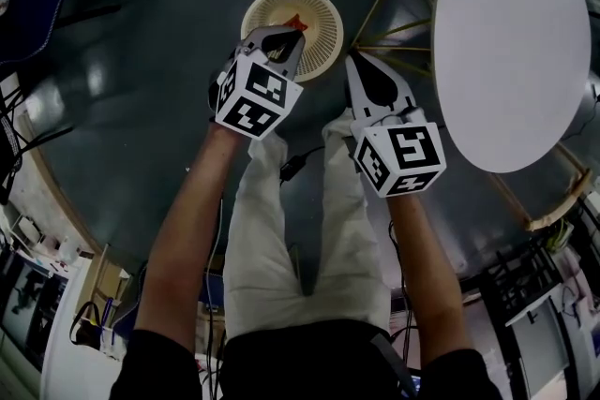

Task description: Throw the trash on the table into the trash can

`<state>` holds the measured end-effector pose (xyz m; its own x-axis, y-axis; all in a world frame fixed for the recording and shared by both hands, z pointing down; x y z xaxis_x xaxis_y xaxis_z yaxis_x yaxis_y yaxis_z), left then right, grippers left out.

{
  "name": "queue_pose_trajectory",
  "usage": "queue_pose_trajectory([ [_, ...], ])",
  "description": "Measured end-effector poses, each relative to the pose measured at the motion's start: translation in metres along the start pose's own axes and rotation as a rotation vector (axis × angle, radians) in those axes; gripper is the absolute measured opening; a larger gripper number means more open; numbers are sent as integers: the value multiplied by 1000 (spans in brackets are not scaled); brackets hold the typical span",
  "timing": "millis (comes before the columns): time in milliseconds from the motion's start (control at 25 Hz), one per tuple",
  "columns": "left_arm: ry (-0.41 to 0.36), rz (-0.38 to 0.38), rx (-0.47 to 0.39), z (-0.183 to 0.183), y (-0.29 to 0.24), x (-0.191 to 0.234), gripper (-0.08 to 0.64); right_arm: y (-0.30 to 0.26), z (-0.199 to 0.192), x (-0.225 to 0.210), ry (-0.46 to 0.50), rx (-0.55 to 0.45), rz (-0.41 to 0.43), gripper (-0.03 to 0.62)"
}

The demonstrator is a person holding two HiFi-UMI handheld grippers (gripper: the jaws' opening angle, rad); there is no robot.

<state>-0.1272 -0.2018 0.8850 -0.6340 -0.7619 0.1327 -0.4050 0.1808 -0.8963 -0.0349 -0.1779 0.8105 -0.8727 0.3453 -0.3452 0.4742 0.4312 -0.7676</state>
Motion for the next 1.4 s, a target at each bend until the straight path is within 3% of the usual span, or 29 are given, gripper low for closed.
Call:
queue_pose_trajectory([
  [560, -12, 31, 41, -41, -61, 5, 14, -37, -52, -23, -42, 55, -16, 18],
  [1400, 62, 75, 70, -68, -84, 16, 15, -45, -71, -24, -51, 76, -15, 18],
])
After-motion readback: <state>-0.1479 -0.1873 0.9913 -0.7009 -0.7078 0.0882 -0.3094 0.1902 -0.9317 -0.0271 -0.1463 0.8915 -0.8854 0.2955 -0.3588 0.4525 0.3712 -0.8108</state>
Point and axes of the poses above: the fingertips, and each gripper's own axes: y backward along the fingers, x to its left, z out of its top, the point moved 3 cm from there along y, backward along the fingers, and after that the axes turned 14 degrees about x, right-handed, at the moved point
